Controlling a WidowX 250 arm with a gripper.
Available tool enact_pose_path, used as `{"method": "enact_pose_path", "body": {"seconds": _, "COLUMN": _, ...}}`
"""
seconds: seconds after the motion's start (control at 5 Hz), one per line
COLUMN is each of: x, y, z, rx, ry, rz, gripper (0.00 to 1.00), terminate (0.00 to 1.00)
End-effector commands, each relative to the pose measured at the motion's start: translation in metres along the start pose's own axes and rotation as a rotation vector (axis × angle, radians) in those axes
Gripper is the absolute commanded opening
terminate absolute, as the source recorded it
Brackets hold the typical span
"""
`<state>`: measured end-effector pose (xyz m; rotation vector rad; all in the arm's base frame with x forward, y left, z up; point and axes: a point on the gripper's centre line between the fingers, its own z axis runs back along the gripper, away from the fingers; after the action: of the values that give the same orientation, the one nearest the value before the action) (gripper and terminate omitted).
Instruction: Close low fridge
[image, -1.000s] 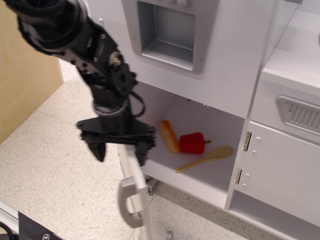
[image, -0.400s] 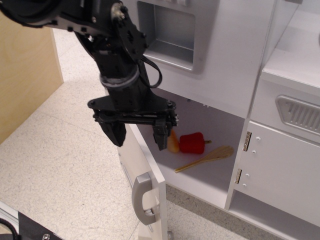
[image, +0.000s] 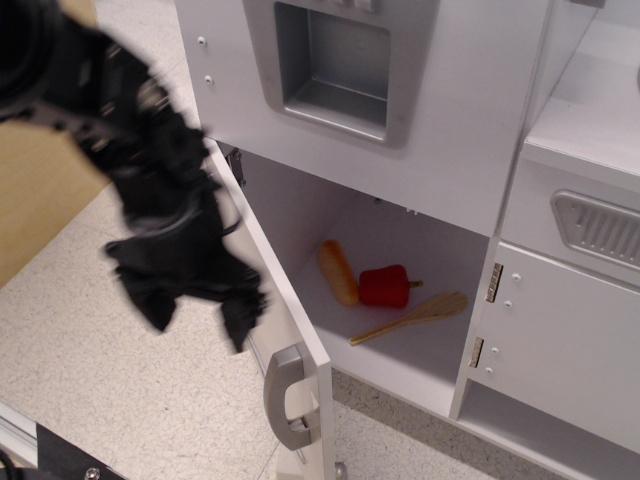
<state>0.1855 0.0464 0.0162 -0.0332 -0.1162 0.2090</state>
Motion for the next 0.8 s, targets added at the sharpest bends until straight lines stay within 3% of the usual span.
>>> {"method": "enact_pose_path", "body": {"seconds": 0.0, "x": 0.005, "y": 0.035, "z": -0.026, "rx": 0.002, "ry": -0.058, "rz": -0.029, "gripper": 1.00, "terminate": 0.00}}
{"method": "enact_pose_path", "body": {"seconds": 0.2, "x": 0.017, "y": 0.031, "z": -0.045, "rx": 0.005, "ry": -0.076, "rz": -0.009, "gripper": 1.00, "terminate": 0.00}}
{"method": "enact_pose_path", "body": {"seconds": 0.6, "x": 0.036, "y": 0.001, "z": -0.068, "rx": 0.031, "ry": -0.048, "rz": 0.065, "gripper": 1.00, "terminate": 0.00}}
